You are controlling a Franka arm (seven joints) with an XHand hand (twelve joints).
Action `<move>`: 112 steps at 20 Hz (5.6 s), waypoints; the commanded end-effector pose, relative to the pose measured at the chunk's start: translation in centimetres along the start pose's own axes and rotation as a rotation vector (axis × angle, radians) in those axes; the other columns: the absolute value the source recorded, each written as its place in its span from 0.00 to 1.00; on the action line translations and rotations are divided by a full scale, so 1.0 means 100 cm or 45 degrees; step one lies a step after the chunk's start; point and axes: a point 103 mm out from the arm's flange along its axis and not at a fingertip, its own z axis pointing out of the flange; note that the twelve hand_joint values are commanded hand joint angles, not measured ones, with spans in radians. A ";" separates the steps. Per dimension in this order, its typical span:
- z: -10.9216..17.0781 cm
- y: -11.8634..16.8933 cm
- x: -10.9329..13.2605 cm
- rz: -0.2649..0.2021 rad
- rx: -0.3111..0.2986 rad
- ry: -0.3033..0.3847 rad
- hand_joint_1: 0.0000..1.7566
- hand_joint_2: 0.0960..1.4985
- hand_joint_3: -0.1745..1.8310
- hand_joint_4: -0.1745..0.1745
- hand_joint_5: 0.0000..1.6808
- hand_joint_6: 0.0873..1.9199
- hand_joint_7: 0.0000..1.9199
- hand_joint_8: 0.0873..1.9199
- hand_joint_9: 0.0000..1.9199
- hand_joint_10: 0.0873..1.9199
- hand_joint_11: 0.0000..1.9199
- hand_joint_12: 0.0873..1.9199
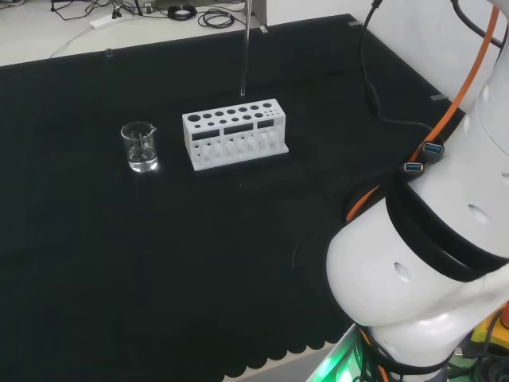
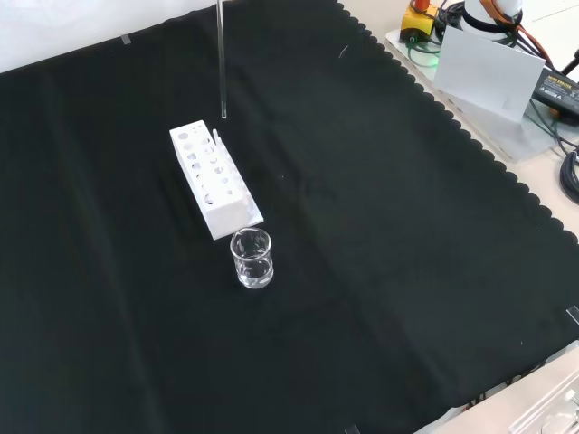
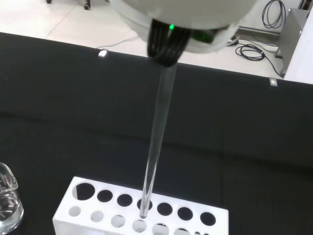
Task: Stir in the beaker to the left of the white test tube rack with the glass rod.
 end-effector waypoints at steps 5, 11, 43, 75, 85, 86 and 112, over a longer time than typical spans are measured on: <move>-0.007 0.000 0.005 -0.005 -0.007 0.000 0.75 0.41 0.42 0.00 0.78 0.13 0.63 0.53 0.83 0.44 0.82 0.41; -0.022 0.006 0.020 -0.052 -0.024 0.027 0.75 0.41 0.42 0.00 0.78 0.12 0.63 0.53 0.83 0.44 0.82 0.41; -0.010 0.033 0.142 -0.449 -0.027 0.114 0.75 0.41 0.42 0.00 0.79 0.11 0.63 0.53 0.83 0.44 0.82 0.42; 0.035 0.098 0.184 -0.528 0.030 0.125 0.75 0.48 0.36 0.00 0.74 0.16 0.61 0.55 0.82 0.47 0.81 0.45; 0.050 0.111 0.192 -0.536 0.053 0.138 0.74 0.50 0.34 0.00 0.69 0.24 0.59 0.57 0.81 0.50 0.81 0.48; 0.051 0.112 0.191 -0.533 0.057 0.141 0.74 0.50 0.34 0.00 0.69 0.24 0.59 0.57 0.81 0.50 0.81 0.48; 0.099 0.106 0.180 -0.563 0.093 0.162 0.75 0.44 0.40 0.00 0.73 0.21 0.62 0.56 0.81 0.48 0.81 0.46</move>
